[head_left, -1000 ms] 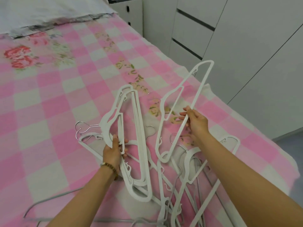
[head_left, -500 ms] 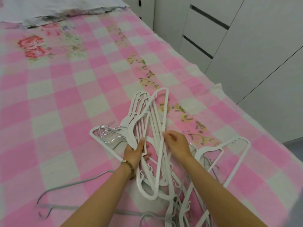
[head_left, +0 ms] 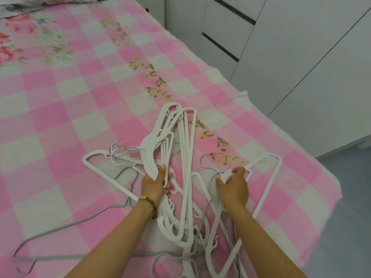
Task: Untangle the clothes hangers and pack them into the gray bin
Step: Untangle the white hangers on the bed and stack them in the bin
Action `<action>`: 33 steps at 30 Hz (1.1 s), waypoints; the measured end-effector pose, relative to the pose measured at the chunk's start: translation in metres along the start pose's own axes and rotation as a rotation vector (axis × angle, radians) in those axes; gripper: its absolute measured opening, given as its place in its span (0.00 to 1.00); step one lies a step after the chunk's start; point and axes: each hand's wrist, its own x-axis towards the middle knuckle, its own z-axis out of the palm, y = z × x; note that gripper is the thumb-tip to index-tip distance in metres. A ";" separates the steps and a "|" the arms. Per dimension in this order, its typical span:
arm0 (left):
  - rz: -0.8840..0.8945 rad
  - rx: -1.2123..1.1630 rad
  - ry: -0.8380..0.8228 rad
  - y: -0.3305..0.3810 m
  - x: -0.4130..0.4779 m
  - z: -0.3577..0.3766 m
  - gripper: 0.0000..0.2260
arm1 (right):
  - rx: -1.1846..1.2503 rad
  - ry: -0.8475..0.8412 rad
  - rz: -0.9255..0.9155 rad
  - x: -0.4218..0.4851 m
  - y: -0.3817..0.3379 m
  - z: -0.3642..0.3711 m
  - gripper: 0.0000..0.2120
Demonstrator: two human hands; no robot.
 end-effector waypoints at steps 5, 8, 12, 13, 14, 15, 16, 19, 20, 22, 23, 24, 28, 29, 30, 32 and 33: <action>-0.012 -0.003 -0.040 -0.004 -0.006 0.013 0.17 | 0.246 0.085 0.034 0.012 0.000 -0.023 0.19; -0.010 0.052 -0.054 -0.004 -0.006 0.016 0.18 | 0.342 0.193 0.011 0.021 -0.008 -0.042 0.17; -0.024 0.131 -0.058 -0.005 -0.008 0.017 0.19 | 0.278 0.146 -0.125 0.016 -0.023 -0.047 0.15; -0.026 0.137 -0.058 -0.006 -0.008 0.016 0.20 | 0.248 0.143 -0.160 0.013 -0.028 -0.045 0.14; -0.033 0.138 -0.060 -0.006 -0.008 0.016 0.21 | 0.244 0.141 -0.189 0.011 -0.034 -0.042 0.14; -0.040 0.138 -0.060 -0.006 -0.007 0.016 0.23 | 0.274 0.131 -0.205 0.011 -0.041 -0.037 0.13; -0.056 0.143 -0.059 -0.005 -0.006 0.016 0.24 | 0.327 0.112 -0.205 0.010 -0.048 -0.031 0.13; -0.161 0.096 -0.070 -0.005 -0.001 0.016 0.31 | 0.403 -0.015 -0.213 0.001 -0.072 -0.003 0.13; -0.228 0.022 -0.101 -0.005 -0.001 0.015 0.35 | 0.398 -0.093 -0.230 -0.003 -0.079 0.007 0.12; -0.309 -0.137 -0.186 -0.003 -0.002 0.013 0.41 | 0.328 -0.289 -0.307 -0.011 -0.087 0.026 0.11; -0.300 -0.173 -0.218 -0.002 -0.002 0.012 0.42 | 0.250 -0.339 -0.374 -0.013 -0.088 0.032 0.11; -0.287 -0.186 -0.238 -0.002 -0.002 0.012 0.42 | 0.168 -0.328 -0.439 -0.014 -0.086 0.034 0.11; -0.138 -0.028 -0.108 -0.004 -0.003 0.012 0.20 | 0.187 -0.043 -0.366 -0.005 -0.060 0.026 0.06; -0.091 0.005 -0.084 -0.006 -0.003 0.013 0.16 | 0.242 -0.047 -0.282 -0.004 -0.051 0.024 0.12; -0.056 0.018 -0.069 -0.006 -0.004 0.014 0.14 | 0.288 -0.078 -0.205 -0.004 -0.044 0.023 0.18; -0.006 0.008 -0.052 -0.002 -0.009 0.015 0.15 | 0.347 -0.164 -0.121 -0.008 -0.037 0.023 0.29; 0.009 -0.007 -0.052 0.002 -0.013 0.015 0.17 | 0.386 -0.221 -0.091 -0.013 -0.037 0.023 0.32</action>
